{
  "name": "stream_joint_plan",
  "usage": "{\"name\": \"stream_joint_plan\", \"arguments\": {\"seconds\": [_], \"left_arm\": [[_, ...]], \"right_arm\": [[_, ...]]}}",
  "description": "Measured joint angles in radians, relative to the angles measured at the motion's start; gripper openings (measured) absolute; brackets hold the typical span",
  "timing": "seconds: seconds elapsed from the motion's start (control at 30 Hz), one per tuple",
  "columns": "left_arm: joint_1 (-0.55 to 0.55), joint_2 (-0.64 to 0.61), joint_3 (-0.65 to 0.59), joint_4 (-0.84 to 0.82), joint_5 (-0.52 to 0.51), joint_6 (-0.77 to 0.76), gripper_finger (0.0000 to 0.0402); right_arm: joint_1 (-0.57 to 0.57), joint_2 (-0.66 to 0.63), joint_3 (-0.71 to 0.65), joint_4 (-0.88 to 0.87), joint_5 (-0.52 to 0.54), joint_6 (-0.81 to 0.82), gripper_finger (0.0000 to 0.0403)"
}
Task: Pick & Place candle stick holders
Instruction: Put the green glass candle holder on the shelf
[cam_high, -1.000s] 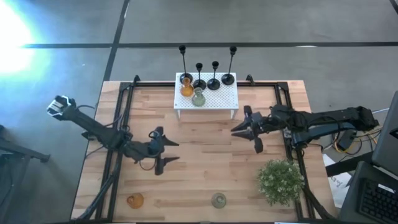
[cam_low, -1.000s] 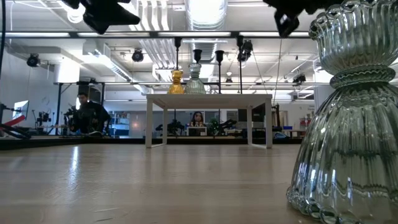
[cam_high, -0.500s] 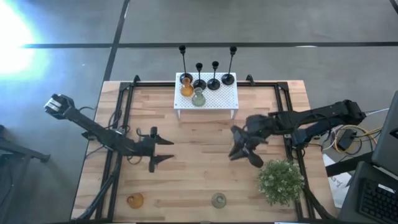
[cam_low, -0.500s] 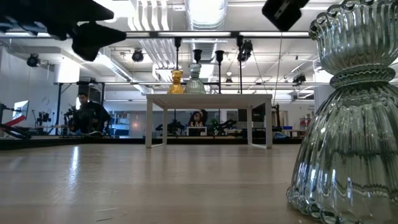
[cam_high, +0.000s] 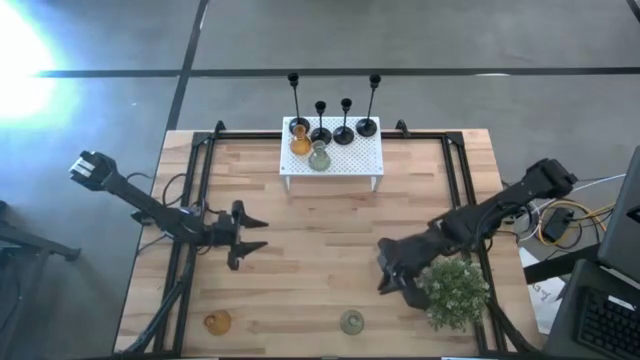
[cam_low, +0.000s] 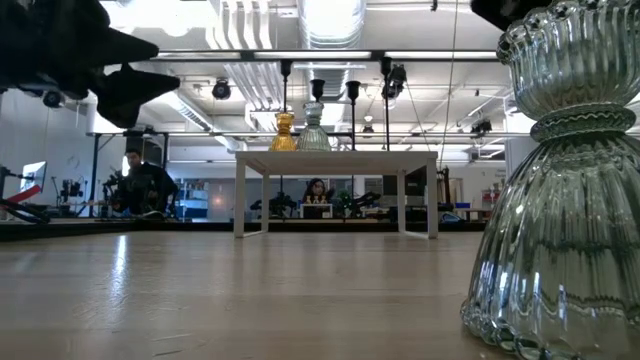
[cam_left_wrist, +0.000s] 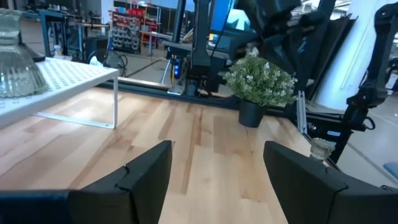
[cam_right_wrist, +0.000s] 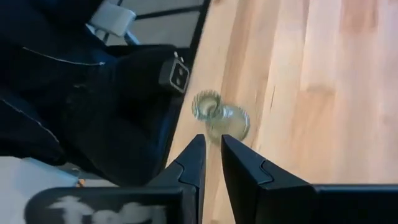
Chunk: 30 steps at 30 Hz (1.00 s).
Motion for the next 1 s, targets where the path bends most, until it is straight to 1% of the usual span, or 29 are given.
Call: {"name": "stream_joint_plan", "arguments": {"seconds": [0.1, 0.2, 0.27, 0.4, 0.53, 0.7, 0.8, 1.0], "left_arm": [[0.000, -0.008, -0.010, -0.002, -0.011, -0.002, 0.0259], [0.000, -0.011, -0.011, 0.000, -0.023, -0.002, 0.0259], [0.000, -0.011, -0.010, -0.001, -0.040, -0.001, 0.0259], [0.000, -0.011, -0.010, -0.002, -0.051, 0.009, 0.0259], [0.000, -0.011, -0.010, -0.002, -0.067, 0.011, 0.0259], [0.000, -0.011, -0.010, -0.002, -0.076, 0.012, 0.0259], [0.000, -0.011, -0.010, -0.002, -0.076, 0.012, 0.0259], [0.000, -0.011, -0.010, -0.004, -0.077, 0.012, 0.0259]], "right_arm": [[0.027, 0.032, -0.011, 0.008, 0.005, 0.065, 0.0062], [0.037, 0.077, -0.015, 0.015, 0.002, 0.115, 0.0091], [0.037, 0.111, -0.017, 0.015, 0.000, 0.119, 0.0115], [0.036, 0.181, -0.017, 0.017, -0.048, 0.120, 0.0161], [0.040, 0.255, -0.017, 0.017, -0.079, 0.125, 0.0192], [0.057, 0.341, -0.016, 0.041, -0.078, 0.123, 0.0203], [0.069, 0.385, -0.016, 0.094, -0.081, 0.118, 0.0203], [0.077, 0.432, -0.016, 0.191, -0.086, 0.119, 0.0210]]}}
